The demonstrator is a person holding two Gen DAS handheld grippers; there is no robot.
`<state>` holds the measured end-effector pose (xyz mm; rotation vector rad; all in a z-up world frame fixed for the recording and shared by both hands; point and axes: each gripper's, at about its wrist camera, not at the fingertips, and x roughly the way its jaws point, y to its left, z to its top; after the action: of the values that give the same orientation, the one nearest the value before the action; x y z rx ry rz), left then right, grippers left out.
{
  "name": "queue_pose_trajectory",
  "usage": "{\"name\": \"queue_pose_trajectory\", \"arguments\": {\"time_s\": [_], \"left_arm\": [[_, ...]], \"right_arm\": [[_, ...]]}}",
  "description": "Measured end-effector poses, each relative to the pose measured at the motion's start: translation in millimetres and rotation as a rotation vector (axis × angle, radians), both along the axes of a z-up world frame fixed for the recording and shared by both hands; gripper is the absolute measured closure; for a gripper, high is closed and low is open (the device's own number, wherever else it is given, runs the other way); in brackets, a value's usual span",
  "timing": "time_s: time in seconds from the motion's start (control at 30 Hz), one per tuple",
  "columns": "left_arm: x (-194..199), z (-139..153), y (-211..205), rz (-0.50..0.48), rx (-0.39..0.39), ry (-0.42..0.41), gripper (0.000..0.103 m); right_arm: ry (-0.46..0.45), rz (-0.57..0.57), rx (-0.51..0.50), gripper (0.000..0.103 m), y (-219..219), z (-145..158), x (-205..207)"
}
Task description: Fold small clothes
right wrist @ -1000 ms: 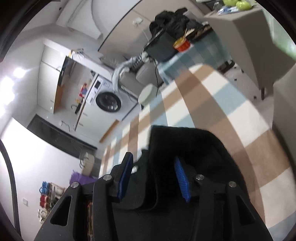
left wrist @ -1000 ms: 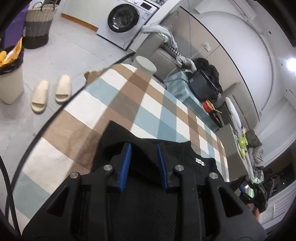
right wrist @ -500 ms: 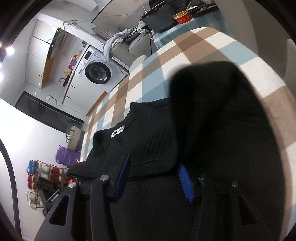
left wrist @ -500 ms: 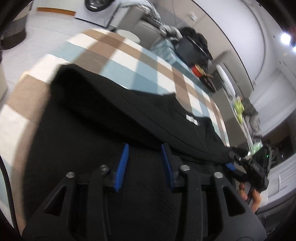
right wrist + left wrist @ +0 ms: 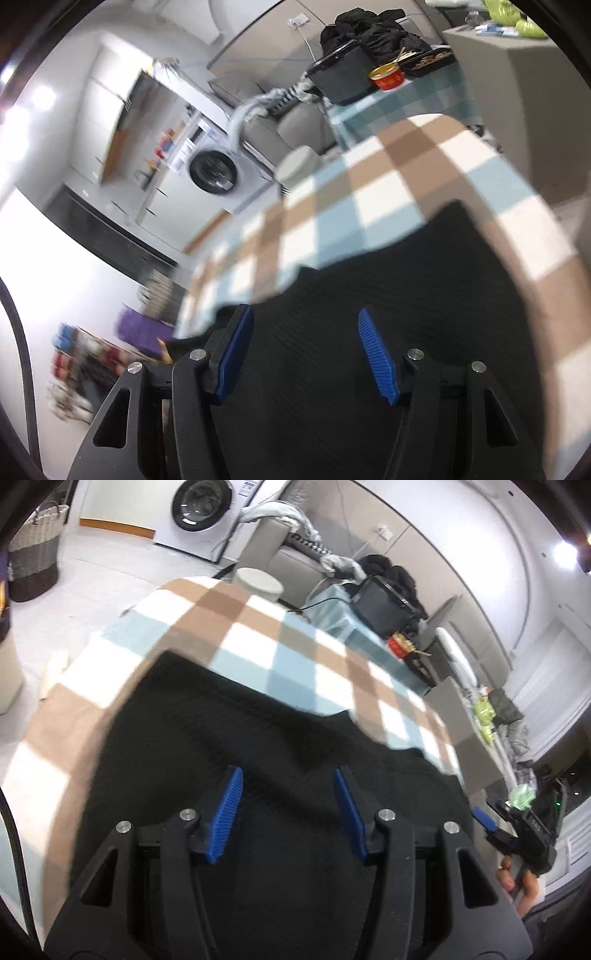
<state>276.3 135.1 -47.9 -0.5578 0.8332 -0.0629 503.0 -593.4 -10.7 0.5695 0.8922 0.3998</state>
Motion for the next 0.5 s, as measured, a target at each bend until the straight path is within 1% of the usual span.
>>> {"name": "queue_pose_trajectory", "arguments": {"time_s": [0.03,0.13,0.2,0.3,0.37,0.47,0.5], "left_arm": [[-8,-1,3,0.008,0.016,0.009,0.056],[-40,-7,14,0.034,0.077,0.052,0.056],[-65,-13,19,0.038,0.119,0.078,0.055],[-107,-16,23,0.047,0.17,0.093,0.052],[-133,-20,24,0.04,0.18,0.104,0.046],[-162,-30,26,0.037,0.175,0.134,0.046],[-171,-31,26,0.031,0.175,0.124,0.046]], "right_arm": [[0.01,0.002,-0.044,0.042,-4,0,-10],[0.03,0.008,-0.12,0.042,-17,0,-37],[0.038,0.007,-0.189,0.042,-29,-3,-65],[0.047,0.014,-0.284,0.042,-44,-6,-110],[0.049,0.019,-0.308,0.042,-52,-9,-130],[0.062,0.039,-0.336,0.042,-62,-18,-163],[0.064,0.042,-0.343,0.042,-64,-22,-171]]}}
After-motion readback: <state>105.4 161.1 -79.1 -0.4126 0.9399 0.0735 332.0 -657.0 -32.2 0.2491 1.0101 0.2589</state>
